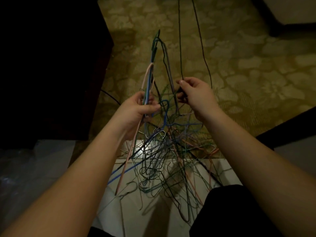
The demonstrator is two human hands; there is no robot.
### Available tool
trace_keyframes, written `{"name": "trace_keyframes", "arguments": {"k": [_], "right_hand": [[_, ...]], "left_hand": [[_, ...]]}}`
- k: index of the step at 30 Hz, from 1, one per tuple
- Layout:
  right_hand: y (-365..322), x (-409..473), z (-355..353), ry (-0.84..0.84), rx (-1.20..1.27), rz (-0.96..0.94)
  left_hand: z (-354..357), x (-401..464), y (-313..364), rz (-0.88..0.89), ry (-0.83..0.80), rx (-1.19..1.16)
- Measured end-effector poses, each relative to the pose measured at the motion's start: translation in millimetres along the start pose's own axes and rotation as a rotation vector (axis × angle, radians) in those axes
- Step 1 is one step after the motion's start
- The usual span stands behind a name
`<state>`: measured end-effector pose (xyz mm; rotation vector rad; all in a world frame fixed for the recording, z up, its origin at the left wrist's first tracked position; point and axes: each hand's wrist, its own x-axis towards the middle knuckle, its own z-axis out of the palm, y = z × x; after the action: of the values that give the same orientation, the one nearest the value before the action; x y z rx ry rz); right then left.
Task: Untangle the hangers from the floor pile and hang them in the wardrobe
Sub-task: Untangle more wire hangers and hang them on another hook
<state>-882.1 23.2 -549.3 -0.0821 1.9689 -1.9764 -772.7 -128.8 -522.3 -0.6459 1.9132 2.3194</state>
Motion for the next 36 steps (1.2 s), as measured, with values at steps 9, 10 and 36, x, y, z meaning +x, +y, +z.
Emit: {"name": "trace_keyframes", "arguments": {"k": [9, 10, 36], "right_hand": [[6, -2, 13, -0.055, -0.228, -0.089], [8, -4, 16, -0.074, -0.278, -0.102], [-7, -14, 45, -0.017, -0.45, -0.2]], "left_hand": [[-11, 3, 8, 0.141, 0.012, -0.004], [-11, 3, 9, 0.147, 0.007, -0.043], [-20, -4, 17, 0.128, -0.13, -0.28]]}}
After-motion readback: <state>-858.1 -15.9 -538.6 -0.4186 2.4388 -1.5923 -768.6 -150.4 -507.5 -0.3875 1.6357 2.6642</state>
